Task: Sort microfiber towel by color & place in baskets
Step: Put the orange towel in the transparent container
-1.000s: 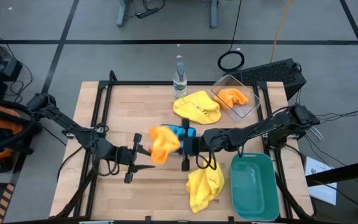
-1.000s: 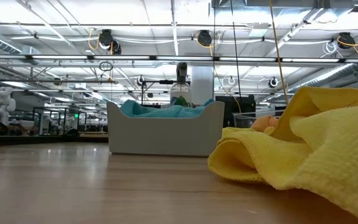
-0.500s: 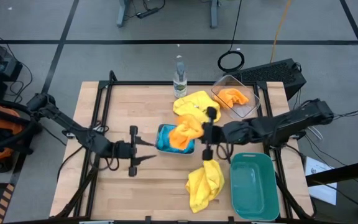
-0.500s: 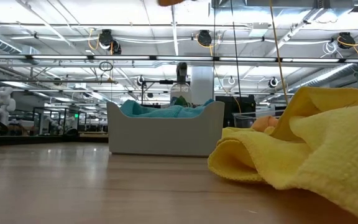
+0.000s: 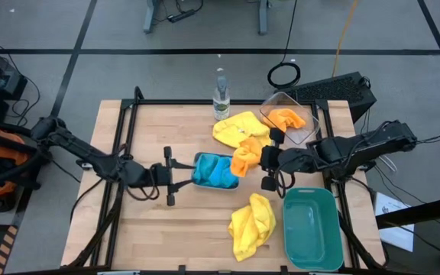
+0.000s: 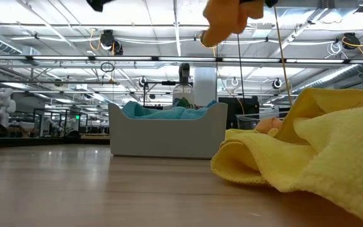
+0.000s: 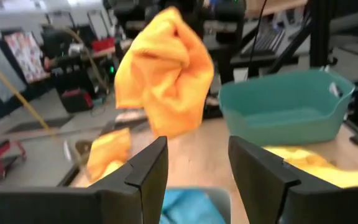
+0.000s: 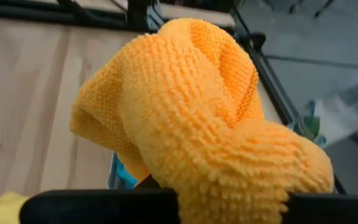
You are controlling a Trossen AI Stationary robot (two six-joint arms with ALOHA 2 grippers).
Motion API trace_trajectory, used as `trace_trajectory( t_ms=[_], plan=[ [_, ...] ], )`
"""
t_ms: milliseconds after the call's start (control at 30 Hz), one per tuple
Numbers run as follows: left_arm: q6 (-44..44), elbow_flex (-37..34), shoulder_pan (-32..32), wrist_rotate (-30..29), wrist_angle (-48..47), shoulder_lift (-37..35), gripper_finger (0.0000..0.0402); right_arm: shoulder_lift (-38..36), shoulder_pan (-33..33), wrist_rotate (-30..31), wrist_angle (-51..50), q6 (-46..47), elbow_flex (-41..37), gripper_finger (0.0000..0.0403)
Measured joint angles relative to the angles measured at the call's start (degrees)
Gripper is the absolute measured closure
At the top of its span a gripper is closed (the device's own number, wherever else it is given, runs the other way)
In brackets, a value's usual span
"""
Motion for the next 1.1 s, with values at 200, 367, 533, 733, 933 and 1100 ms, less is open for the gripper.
trace_trajectory(
  t_ms=[200,367,533,733,933,1100],
  plan=[
    [-7.46,0.00,1.22,0.48,-6.37,0.00,0.0226,0.02,0.00,1.86,-5.51,5.06,0.00,0.0374],
    [-16.32,0.00,0.72,4.54,-10.98,0.00,0.0226,0.02,-0.50,3.28,-9.05,9.71,0.00,0.0374],
    [-20.99,0.00,-1.60,6.85,-11.59,0.00,0.0226,0.04,-2.04,3.33,-13.91,15.44,0.00,0.0374],
    [-23.47,0.00,-6.06,7.06,-11.71,0.69,0.0226,-0.27,-4.95,3.44,-20.88,20.77,-0.08,0.0374],
    [-23.99,0.00,-9.06,4.73,-11.22,1.65,0.0226,-2.81,-9.19,9.83,-29.71,25.05,-0.09,0.0374],
    [-24.51,0.00,-9.21,4.21,-9.60,2.12,0.0226,-3.69,-14.89,16.57,-37.48,29.48,-0.09,0.0374]
  ],
)
